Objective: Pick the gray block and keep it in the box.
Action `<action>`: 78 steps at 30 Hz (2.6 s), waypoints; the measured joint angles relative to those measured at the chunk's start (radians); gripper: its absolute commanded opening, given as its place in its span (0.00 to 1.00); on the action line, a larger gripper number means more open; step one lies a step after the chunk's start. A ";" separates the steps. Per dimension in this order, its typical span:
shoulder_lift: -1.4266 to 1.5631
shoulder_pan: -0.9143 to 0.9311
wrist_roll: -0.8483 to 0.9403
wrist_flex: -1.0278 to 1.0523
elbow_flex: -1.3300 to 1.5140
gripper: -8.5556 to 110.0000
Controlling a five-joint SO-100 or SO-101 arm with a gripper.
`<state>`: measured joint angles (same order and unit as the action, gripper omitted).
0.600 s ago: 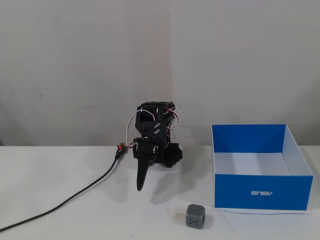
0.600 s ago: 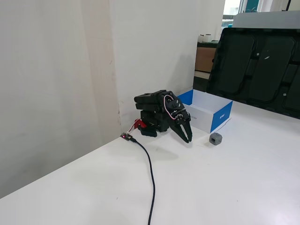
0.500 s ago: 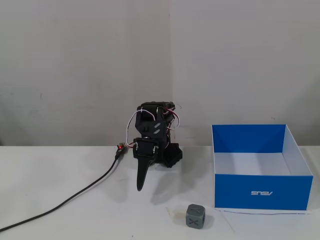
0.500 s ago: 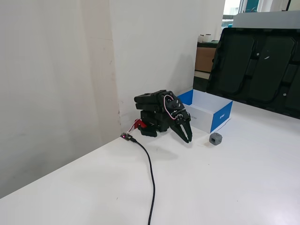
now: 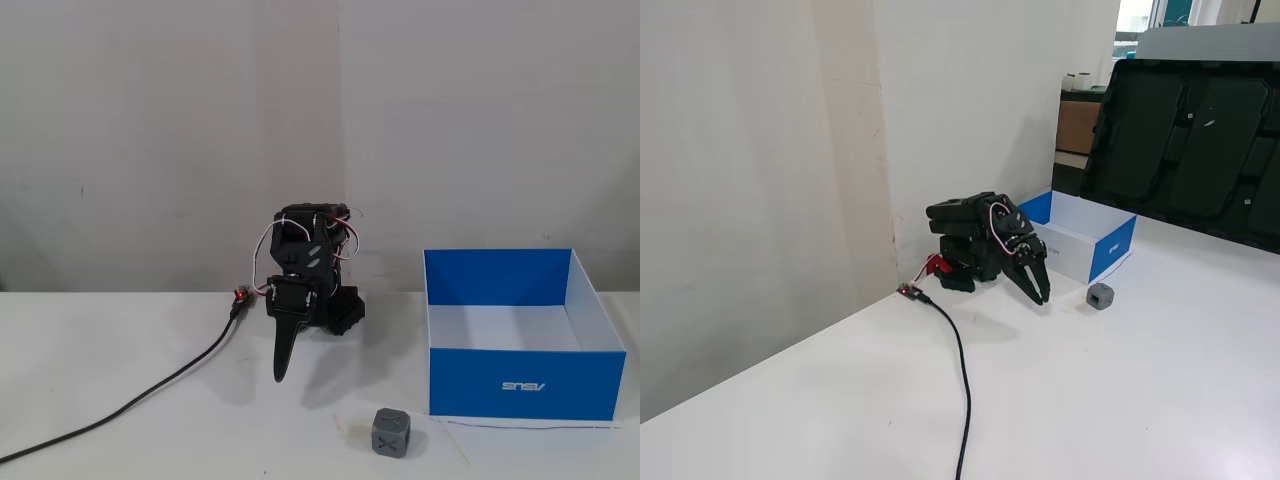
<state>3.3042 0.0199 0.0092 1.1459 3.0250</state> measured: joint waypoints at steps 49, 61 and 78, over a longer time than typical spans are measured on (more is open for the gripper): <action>0.000 -0.038 0.011 0.000 0.000 0.07; 0.000 -0.025 0.002 0.075 -0.063 0.07; -0.357 -0.166 -0.199 0.075 -0.434 0.07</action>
<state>2.9468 -0.1457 -0.1902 1.2210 2.5909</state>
